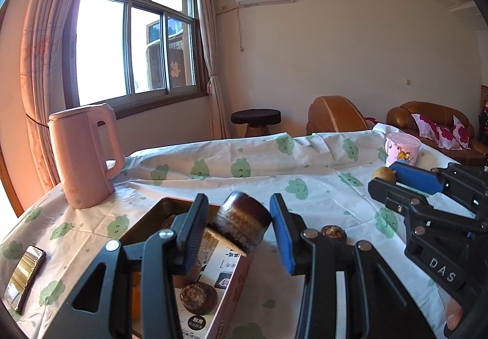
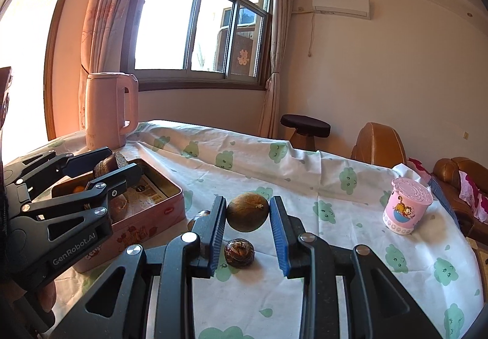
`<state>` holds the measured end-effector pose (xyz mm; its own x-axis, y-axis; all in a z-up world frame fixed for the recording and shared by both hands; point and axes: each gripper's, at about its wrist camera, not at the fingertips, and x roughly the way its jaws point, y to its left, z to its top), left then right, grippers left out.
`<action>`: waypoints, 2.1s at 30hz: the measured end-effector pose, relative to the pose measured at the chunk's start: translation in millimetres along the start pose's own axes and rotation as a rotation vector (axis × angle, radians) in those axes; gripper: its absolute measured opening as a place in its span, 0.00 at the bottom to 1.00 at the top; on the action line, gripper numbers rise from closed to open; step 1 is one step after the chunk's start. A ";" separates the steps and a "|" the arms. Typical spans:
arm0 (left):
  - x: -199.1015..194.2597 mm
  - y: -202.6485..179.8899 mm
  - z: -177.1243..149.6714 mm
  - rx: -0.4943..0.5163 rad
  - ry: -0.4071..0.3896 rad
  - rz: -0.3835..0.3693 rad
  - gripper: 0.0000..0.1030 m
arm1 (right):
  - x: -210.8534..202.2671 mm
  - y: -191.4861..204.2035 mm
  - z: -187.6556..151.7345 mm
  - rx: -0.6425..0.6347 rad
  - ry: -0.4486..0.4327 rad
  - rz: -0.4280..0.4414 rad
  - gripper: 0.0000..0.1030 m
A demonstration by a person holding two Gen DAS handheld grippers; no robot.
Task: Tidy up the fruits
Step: 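Carry the jar with the left gripper while the right carries the kiwi to the tin, then open the left gripper over the tin while the right releases the kiwi into it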
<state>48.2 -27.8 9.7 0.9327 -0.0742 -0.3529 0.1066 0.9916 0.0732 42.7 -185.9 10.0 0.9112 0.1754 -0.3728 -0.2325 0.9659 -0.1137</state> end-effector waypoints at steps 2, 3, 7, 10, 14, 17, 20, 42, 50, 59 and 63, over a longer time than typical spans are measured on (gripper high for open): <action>-0.5 7.4 -0.2 -0.009 0.002 0.005 0.42 | 0.9 5.6 1.8 -0.010 -0.001 0.009 0.30; -1.8 11.1 0.0 -0.013 0.001 0.009 0.42 | 1.7 8.6 2.5 -0.015 0.000 0.014 0.30; -3.8 27.4 -0.2 -0.028 -0.002 0.040 0.42 | 5.8 19.1 6.8 -0.032 0.001 0.030 0.30; -2.9 40.5 -0.8 -0.044 0.002 0.062 0.42 | 9.0 24.1 11.0 -0.033 0.000 0.047 0.30; -0.1 56.5 -2.2 -0.066 0.018 0.083 0.42 | 13.9 33.5 15.8 -0.044 0.001 0.068 0.30; 1.2 69.8 -3.5 -0.084 0.027 0.103 0.42 | 17.5 43.7 18.7 -0.062 0.002 0.081 0.30; 2.1 85.1 -3.9 -0.103 0.036 0.128 0.42 | 22.5 53.8 21.0 -0.077 0.006 0.096 0.30; 19.4 121.1 -17.8 -0.137 0.121 0.167 0.42 | 64.8 110.6 20.2 -0.131 0.089 0.177 0.30; 21.9 121.7 -21.5 -0.134 0.132 0.154 0.42 | 77.3 120.7 16.0 -0.130 0.119 0.188 0.31; 25.1 121.4 -27.7 -0.133 0.144 0.145 0.42 | 85.0 125.9 12.2 -0.128 0.138 0.188 0.31; 26.4 120.0 -29.6 -0.129 0.148 0.140 0.42 | 87.0 126.7 10.6 -0.126 0.144 0.188 0.31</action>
<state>75.4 92.4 -18.5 0.8737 0.0720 -0.4812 -0.0740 0.9971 0.0148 96.1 -46.2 -27.1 0.7924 0.3121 -0.5242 -0.4419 0.8860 -0.1405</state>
